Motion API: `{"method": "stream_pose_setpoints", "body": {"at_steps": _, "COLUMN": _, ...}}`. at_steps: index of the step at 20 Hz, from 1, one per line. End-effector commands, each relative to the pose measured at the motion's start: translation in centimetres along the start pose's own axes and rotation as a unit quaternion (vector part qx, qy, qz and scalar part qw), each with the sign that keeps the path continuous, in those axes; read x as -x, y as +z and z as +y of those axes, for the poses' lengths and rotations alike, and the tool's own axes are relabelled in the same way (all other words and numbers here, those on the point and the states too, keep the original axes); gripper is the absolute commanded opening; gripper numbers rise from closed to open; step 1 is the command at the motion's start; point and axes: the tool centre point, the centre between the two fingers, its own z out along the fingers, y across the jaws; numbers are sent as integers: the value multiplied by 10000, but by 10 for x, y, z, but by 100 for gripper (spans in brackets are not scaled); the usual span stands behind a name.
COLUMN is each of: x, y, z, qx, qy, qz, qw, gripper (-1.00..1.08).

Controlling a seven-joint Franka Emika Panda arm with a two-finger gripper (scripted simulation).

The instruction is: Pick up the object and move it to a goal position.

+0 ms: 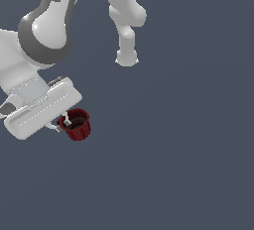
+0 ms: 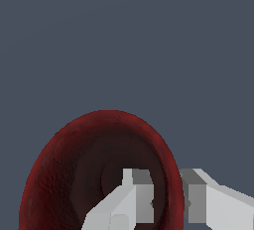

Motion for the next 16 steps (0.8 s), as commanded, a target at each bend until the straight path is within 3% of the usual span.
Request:
{"method": "stream_pose_setpoints", "body": {"at_steps": 1, "x": -7, "y": -12, "z": 8, "qx": 5, "qy": -8, "qz": 8, "qw": 10000, "gripper": -100}}
{"method": "stream_pose_setpoints", "body": {"at_steps": 16, "x": -19, "y": -33, "z": 26, "qx": -1, "qy": -11, "qz": 28, "qw": 10000, "gripper": -100}}
